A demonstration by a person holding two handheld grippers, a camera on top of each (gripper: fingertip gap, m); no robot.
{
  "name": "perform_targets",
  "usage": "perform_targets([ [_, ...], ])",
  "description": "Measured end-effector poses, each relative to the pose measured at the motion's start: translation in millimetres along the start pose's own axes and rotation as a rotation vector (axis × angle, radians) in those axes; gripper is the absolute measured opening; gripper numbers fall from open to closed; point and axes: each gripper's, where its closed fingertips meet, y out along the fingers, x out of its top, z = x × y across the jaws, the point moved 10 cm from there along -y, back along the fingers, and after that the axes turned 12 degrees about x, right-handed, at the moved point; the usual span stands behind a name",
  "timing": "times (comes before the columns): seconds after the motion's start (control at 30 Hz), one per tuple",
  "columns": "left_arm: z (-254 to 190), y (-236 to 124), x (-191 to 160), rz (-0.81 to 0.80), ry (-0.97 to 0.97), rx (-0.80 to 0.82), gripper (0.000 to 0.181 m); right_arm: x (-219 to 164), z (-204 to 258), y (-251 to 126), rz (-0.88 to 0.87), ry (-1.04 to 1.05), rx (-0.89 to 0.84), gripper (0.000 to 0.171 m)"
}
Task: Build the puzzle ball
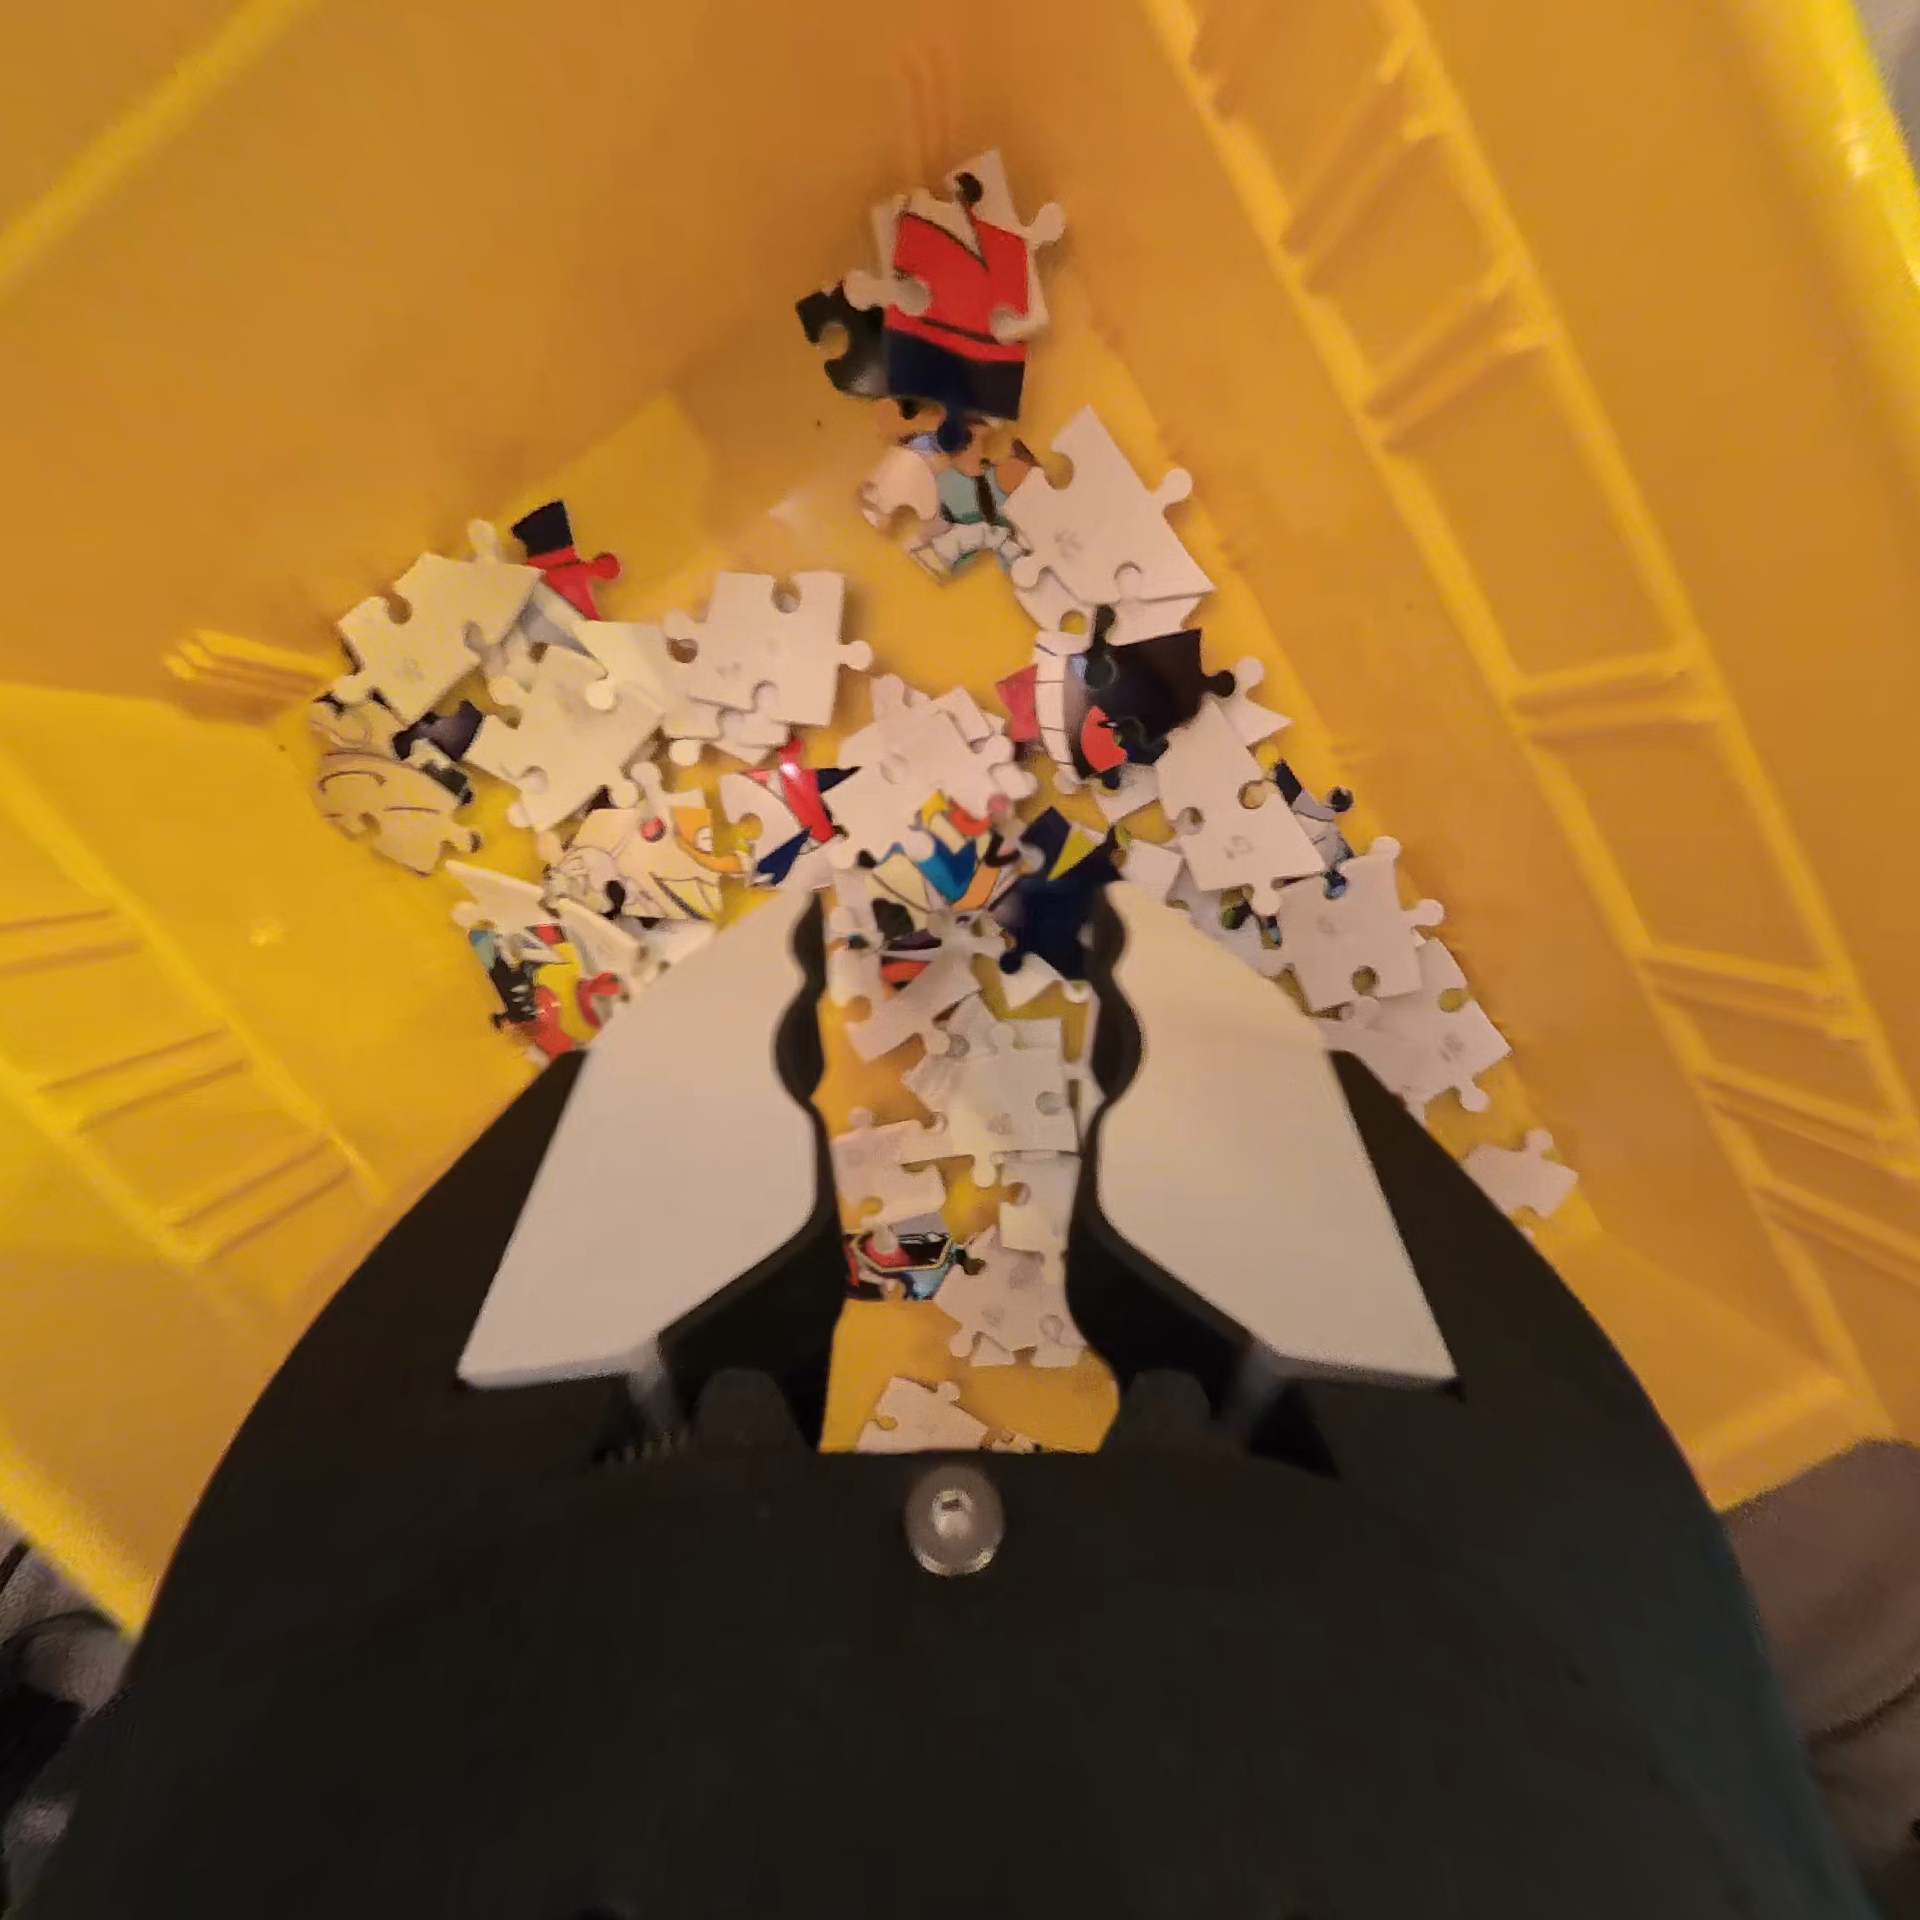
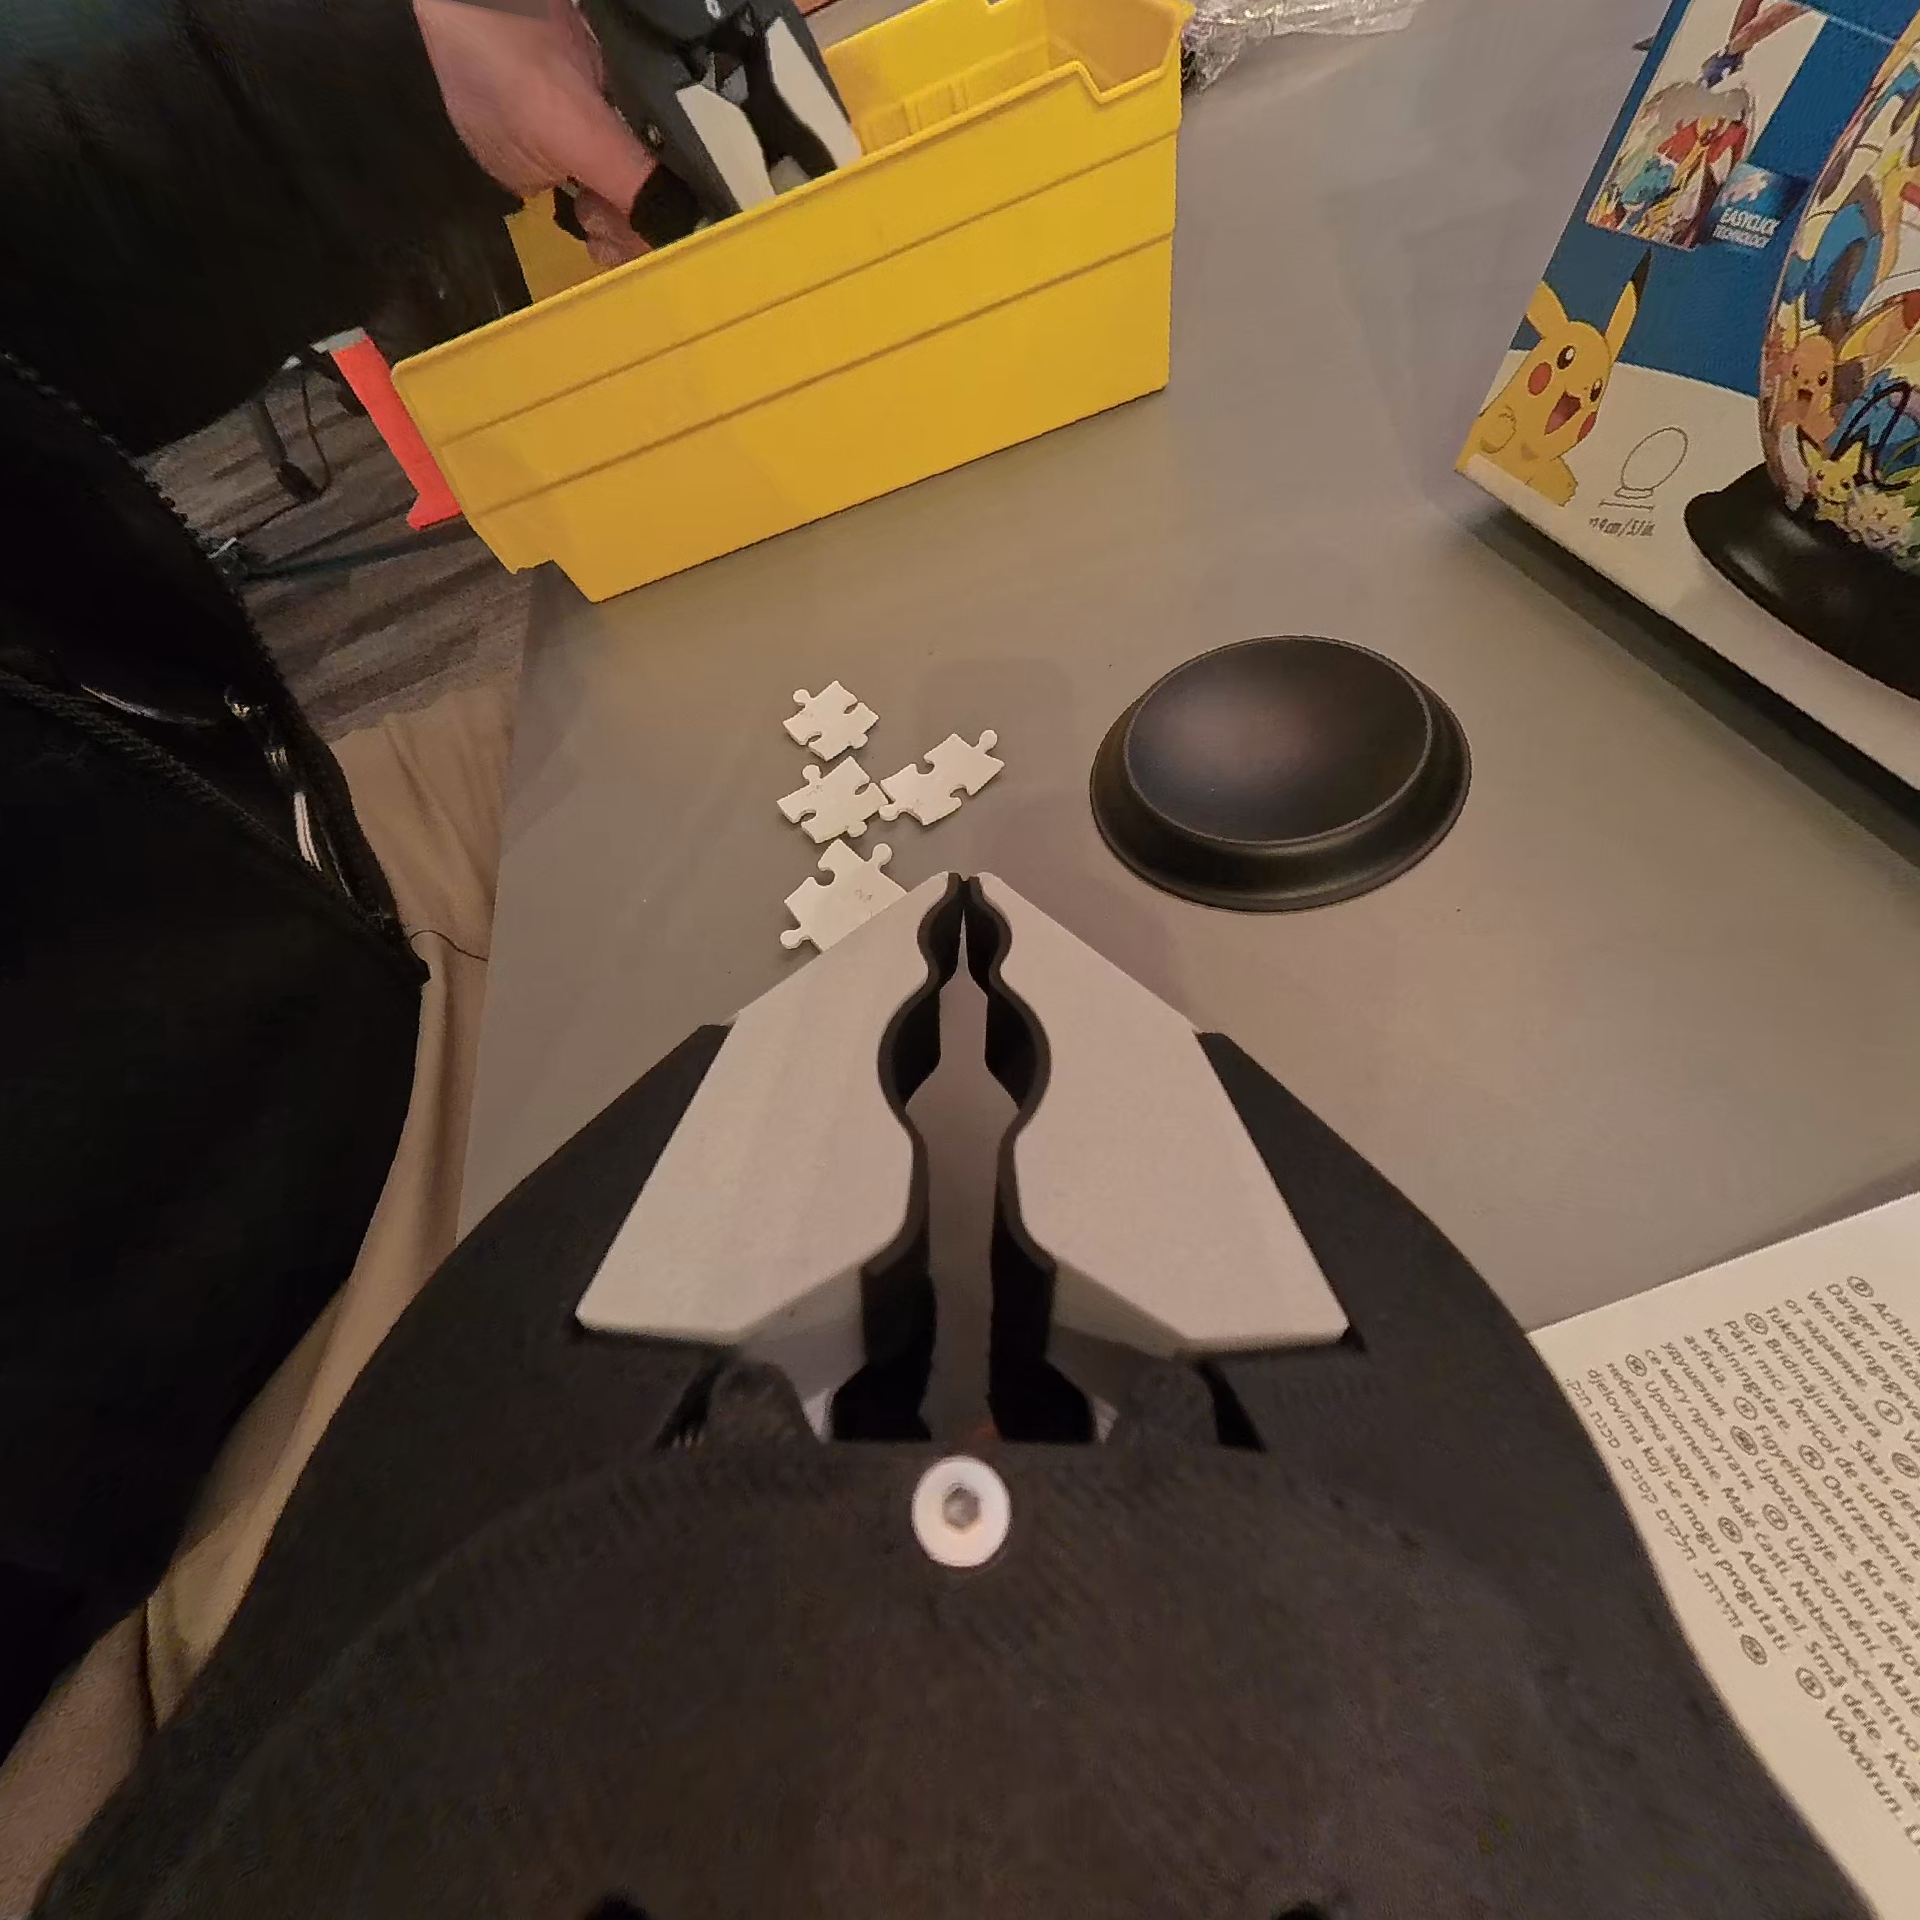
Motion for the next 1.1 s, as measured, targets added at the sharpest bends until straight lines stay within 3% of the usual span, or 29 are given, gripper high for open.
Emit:
perform_targets([
  [0.03, 2.4, -0.1, 1.8, -0.010, -0.010, 0.020, 0.054, 0.0, 0.1, 0.1, 0.001, -0.001, 0.000, 0.000],
  [0.2, 7.8, 12.6, 25.4, -0.082, -0.001, 0.045, 0.047, 0.0, 0.6, -0.1, -0.001, -0.007, -0.005, 0.000],
  [0.37, 9.0, 39.2, 32.5, 0.012, 0.051, 0.080, 0.046, 0.2, 0.8, -0.6, -0.005, -0.008, -0.004, 0.000],
  [0.6, 14.7, 39.3, 32.6, -0.041, 0.009, 0.061, 0.005, 0.4, 0.8, -1.7, -0.015, -0.007, 0.001, 0.000],
  [0.83, 11.7, 42.6, 38.8, -0.027, 0.040, 0.083, 0.048, 0.4, 1.0, -1.8, -0.016, -0.010, -0.001, 0.000],
  [0.9, 10.5, 46.7, 38.5, -0.002, 0.066, 0.104, 0.048, 0.4, 1.1, -1.9, -0.017, -0.010, -0.001, 0.000],
  [1.03, 9.9, 46.9, 38.1, -0.002, 0.054, 0.094, 0.021, 0.4, 1.1, -2.2, -0.019, -0.010, -0.001, 0.000],
  [1.1, 8.8, 47.0, 37.5, -0.007, 0.056, 0.099, 0.018, 0.5, 1.1, -2.2, -0.020, -0.009, 0.000, 0.000],
])
